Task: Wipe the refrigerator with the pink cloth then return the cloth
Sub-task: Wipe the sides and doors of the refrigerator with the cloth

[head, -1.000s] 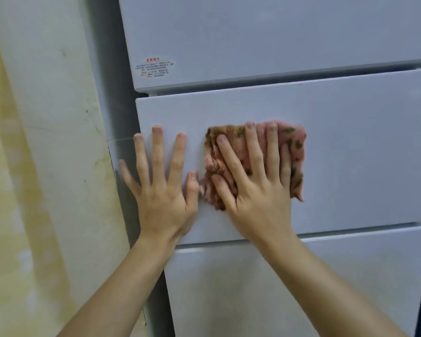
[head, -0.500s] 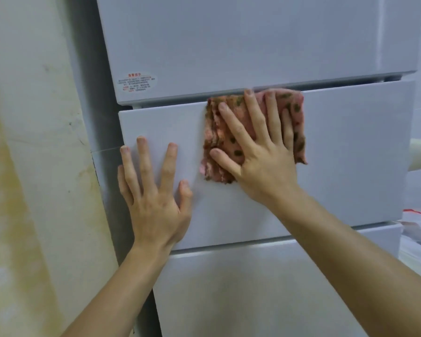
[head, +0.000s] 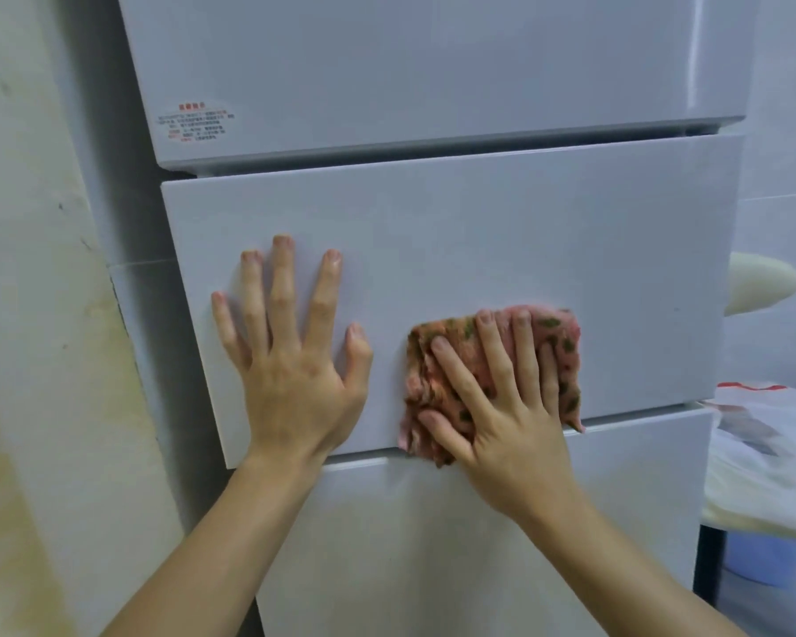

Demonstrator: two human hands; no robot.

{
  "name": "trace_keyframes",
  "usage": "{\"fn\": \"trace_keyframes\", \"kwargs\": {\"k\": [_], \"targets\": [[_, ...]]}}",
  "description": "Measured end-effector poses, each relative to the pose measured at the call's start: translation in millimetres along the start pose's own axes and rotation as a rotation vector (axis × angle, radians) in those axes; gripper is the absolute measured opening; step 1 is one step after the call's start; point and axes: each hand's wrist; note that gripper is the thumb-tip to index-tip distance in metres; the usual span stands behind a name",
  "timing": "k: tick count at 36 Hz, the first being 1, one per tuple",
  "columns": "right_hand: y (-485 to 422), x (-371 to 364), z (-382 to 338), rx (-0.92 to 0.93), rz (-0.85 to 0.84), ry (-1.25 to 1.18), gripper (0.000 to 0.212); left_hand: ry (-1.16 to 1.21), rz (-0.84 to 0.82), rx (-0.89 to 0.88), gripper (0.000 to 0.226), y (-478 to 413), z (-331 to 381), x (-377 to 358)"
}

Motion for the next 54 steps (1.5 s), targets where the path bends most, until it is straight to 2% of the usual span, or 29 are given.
{"fn": "trace_keyframes", "kwargs": {"k": [6,15,22,30,33,36,44,49,54], "targets": [[-16.3,1.3,-5.5,-0.032,0.013,-0.004,0.066,-0.014,-0.001,0.053,0.072,-4.6,15.8,-7.0],[-134.1,24.6,-21.7,-0.080,0.134,-0.008,0.068,-0.072,-0.010,0.069,0.066,-8.9,30.2,-16.4],[-98.4,18.1,-8.1,-0.053,0.152,-0.002,0.057,-0.080,-0.027,0.063,0.063,-8.0,30.2,-15.7],[-2.3,11.2,47.0,0.022,0.002,0.018,0.053,-0.049,-0.083,0.075,0.064,-8.5,46.0,-14.4],[-6.3,15.6,54.5,0.045,-0.027,0.031,0.053,-0.029,-0.132,0.023,0.068,-9.3,65.4,-16.9],[-24.6,21.6,58.2,0.064,0.002,0.041,0.053,-0.024,-0.130,0.059,0.067,-13.9,78.9,-20.1],[-151.8,49.5,64.6,-0.084,0.145,0.012,0.062,-0.051,-0.130,0.090,0.067,-22.3,89.5,-25.9],[-144.0,46.6,69.7,-0.098,0.183,0.005,0.060,-0.049,-0.126,0.101,0.066,-21.8,91.8,-27.0],[-93.3,37.0,88.6,-0.124,0.168,-0.017,0.057,-0.049,-0.120,0.104,0.066,-24.3,95.9,-28.2]]}}
Point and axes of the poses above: each hand's wrist, its own y-axis away from the middle knuckle, its own x-axis out of the back of the hand, z = x × y, and after that the axes turned 14 degrees about -x, right-handed
